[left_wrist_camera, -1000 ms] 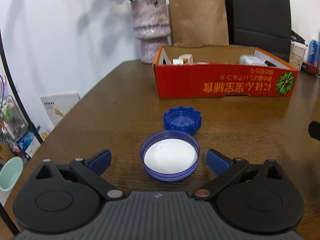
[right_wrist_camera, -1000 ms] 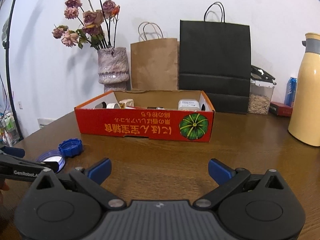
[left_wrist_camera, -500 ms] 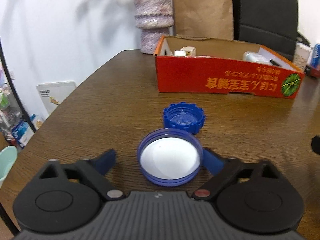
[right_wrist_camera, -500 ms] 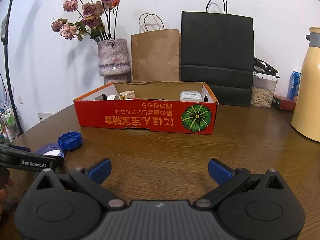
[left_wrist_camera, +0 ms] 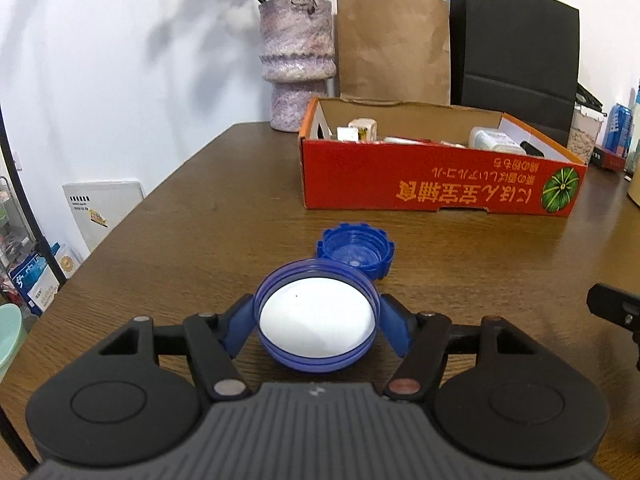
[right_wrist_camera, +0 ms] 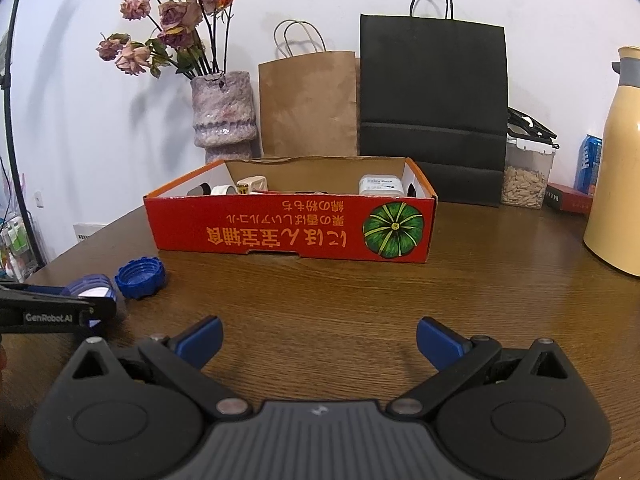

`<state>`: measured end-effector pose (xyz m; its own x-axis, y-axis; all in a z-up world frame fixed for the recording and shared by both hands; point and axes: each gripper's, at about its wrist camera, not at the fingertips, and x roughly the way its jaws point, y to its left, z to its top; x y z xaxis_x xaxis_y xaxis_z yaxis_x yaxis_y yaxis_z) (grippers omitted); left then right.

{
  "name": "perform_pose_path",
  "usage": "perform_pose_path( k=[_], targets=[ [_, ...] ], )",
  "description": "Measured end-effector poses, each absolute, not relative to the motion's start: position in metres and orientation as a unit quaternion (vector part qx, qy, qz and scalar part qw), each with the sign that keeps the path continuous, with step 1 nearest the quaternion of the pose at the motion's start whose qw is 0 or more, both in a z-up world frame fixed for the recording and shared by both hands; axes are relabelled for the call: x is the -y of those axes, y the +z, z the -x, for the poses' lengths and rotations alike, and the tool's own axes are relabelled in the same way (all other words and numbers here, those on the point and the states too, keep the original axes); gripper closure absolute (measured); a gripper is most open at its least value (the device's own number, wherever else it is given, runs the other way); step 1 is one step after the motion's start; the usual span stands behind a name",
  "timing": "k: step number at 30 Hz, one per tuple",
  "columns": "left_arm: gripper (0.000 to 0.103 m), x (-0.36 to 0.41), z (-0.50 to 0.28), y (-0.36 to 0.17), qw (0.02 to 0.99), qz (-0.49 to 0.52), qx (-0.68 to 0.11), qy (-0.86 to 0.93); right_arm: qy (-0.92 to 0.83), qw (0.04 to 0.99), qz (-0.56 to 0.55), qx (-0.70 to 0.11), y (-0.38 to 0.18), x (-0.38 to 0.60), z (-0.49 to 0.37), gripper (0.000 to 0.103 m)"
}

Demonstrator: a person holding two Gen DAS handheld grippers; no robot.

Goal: Organize rigid objects
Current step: 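Grasp the blue bottle cap with the right tool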

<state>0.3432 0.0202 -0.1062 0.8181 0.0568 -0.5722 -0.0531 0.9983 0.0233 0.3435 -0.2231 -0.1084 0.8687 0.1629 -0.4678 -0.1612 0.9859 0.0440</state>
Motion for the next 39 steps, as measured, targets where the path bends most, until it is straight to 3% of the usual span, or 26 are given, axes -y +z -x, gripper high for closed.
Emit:
perform_pose_path(
  k=[39],
  targets=[
    [0.035, -0.116, -0.335, -0.085, 0.969, 0.009, -0.227, 0.101, 0.171, 0.945, 0.046, -0.274, -0.112, 0.089, -0.381, 0.0]
  ],
)
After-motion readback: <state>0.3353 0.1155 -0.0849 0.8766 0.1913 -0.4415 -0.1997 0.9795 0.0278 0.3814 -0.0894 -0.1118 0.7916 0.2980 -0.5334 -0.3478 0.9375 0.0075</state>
